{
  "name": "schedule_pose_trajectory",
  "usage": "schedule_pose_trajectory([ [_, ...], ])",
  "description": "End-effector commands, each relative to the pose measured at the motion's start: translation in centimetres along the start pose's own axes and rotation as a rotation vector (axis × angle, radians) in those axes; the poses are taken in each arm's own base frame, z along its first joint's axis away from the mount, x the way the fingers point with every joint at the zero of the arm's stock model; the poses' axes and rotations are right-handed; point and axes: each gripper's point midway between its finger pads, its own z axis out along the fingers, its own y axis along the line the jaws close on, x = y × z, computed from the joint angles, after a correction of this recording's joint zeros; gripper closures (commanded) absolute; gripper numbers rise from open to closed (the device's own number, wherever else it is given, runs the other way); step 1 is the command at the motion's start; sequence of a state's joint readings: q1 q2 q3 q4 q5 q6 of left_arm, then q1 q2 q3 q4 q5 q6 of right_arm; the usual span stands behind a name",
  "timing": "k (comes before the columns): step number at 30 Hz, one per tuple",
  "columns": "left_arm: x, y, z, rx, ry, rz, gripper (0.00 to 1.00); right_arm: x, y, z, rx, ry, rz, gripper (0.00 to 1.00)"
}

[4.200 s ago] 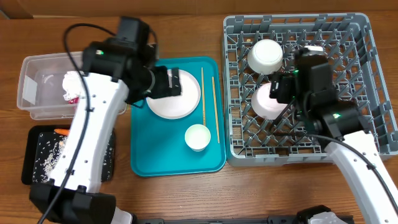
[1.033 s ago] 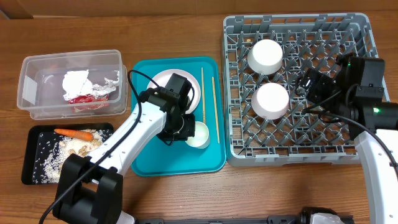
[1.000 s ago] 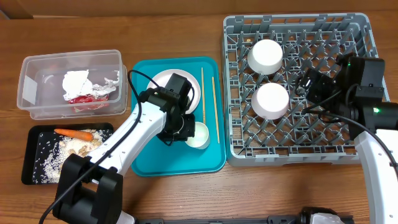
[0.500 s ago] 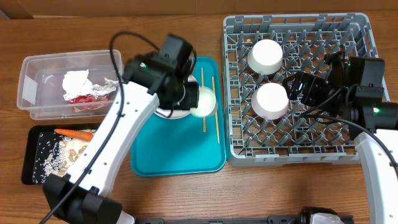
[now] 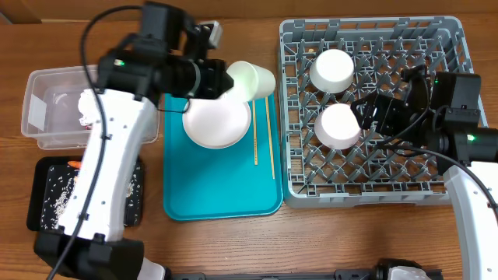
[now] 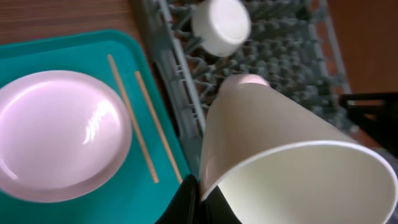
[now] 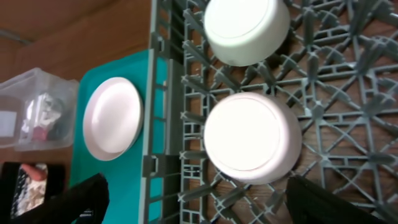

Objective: Sort waste into correct bins and load items into the dishwasher
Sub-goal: 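Carry the cup right over the rack and grasp it with the right gripper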

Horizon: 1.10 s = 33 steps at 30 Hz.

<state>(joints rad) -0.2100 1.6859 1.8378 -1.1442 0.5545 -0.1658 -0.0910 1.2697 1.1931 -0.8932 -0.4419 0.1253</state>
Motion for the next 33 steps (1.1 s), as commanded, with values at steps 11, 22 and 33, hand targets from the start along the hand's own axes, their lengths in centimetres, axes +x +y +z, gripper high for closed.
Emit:
schedule_pose_trajectory([
  [11, -0.4, -9.1, -5.9, 0.974, -0.053, 0.212, 0.96, 2.6, 13.4, -6.8, -0.922, -0.159, -0.682, 0.0],
  [22, 0.0, -9.9, -3.9, 0.959, -0.027, 0.266, 0.96, 2.1, 15.6, -9.5, -1.106, -0.288, -0.819, 0.04],
  [33, 2.2, -12.2, -0.8, 0.889, 0.064, 0.338, 0.96, 2.1, 15.5, -9.3, -1.093, -0.283, -0.818, 0.01],
])
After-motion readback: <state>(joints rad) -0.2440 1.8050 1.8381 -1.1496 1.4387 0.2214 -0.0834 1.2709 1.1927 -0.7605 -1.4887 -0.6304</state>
